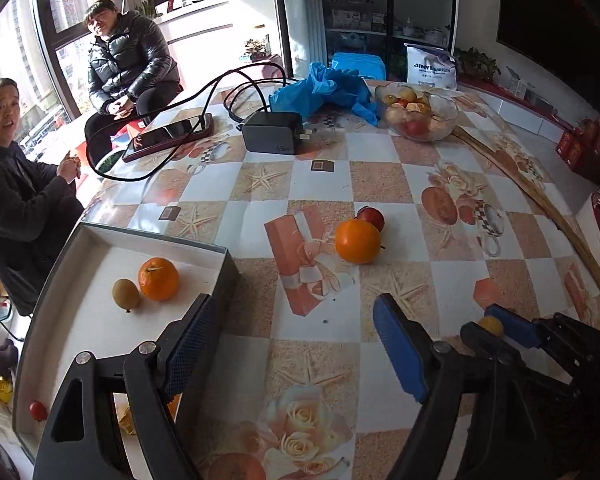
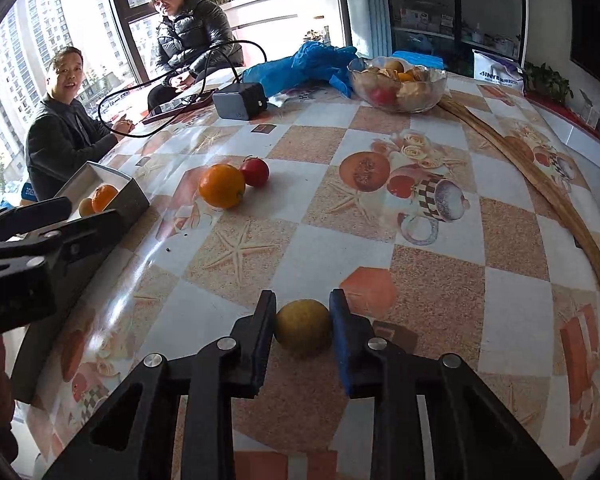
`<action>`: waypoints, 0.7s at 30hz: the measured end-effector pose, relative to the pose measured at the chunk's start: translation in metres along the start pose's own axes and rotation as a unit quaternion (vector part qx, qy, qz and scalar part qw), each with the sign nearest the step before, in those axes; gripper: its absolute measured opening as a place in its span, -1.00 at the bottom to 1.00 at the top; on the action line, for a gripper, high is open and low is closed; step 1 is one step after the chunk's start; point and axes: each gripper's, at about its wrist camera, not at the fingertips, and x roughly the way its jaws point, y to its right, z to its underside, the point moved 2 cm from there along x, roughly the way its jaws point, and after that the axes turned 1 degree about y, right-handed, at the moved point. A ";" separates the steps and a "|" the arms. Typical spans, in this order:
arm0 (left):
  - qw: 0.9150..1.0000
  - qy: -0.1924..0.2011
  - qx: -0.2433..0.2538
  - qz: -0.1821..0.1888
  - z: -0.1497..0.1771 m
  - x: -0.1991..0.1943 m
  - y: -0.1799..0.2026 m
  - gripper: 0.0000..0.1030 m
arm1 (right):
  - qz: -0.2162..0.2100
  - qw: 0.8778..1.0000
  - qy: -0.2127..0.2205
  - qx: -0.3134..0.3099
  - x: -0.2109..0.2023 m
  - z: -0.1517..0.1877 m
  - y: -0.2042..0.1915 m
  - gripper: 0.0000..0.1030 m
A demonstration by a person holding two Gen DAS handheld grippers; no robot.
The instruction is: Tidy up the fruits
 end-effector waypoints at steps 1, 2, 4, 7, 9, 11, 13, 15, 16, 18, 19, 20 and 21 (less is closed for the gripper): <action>1.000 -0.004 0.004 -0.002 -0.005 0.011 0.007 0.62 | -0.002 1.000 0.002 0.006 -0.006 0.005 0.006 -0.44; 1.000 -0.008 0.006 -0.005 -0.009 0.022 0.012 0.62 | -0.004 1.000 0.003 0.012 -0.011 0.009 0.011 -0.44; 1.000 -0.020 0.004 -0.006 -0.016 0.044 0.021 0.62 | -0.009 1.000 0.006 0.023 -0.021 0.018 0.020 -0.44; 0.999 -0.034 -0.003 -0.008 -0.023 0.068 0.028 0.60 | -0.012 0.999 0.010 0.040 -0.031 0.027 0.030 -0.44; 1.000 -0.023 -0.014 -0.008 -0.026 0.071 0.027 0.36 | -0.016 0.999 0.013 0.049 -0.034 0.031 0.033 -0.44; 0.999 -0.025 -0.019 0.010 -0.024 0.069 0.027 -0.14 | -0.018 0.998 0.017 0.054 -0.037 0.034 0.036 -0.44; 1.000 -0.028 -0.011 -0.005 -0.015 0.061 0.027 -0.23 | -0.019 0.998 0.021 0.060 -0.039 0.037 0.037 -0.44; 1.000 -0.024 -0.002 -0.012 0.004 0.046 0.027 -0.24 | -0.019 0.997 0.025 0.067 -0.042 0.040 0.038 -0.44; 1.000 -0.021 -0.004 -0.012 0.017 0.037 0.025 -0.24 | -0.020 0.997 0.027 0.073 -0.043 0.042 0.039 -0.44; 1.000 -0.018 -0.017 -0.001 0.047 0.016 0.019 -0.24 | -0.022 0.996 0.030 0.082 -0.046 0.045 0.041 -0.44; 0.999 -0.017 -0.029 0.006 0.062 0.006 0.015 -0.24 | -0.022 0.995 0.032 0.087 -0.048 0.048 0.041 -0.44; 0.999 -0.014 -0.037 0.007 0.077 -0.005 0.013 -0.24 | -0.022 0.995 0.033 0.092 -0.049 0.050 0.042 -0.44; 0.999 -0.011 -0.041 0.001 0.090 -0.015 0.011 -0.24 | -0.020 0.995 0.034 0.096 -0.052 0.053 0.042 -0.44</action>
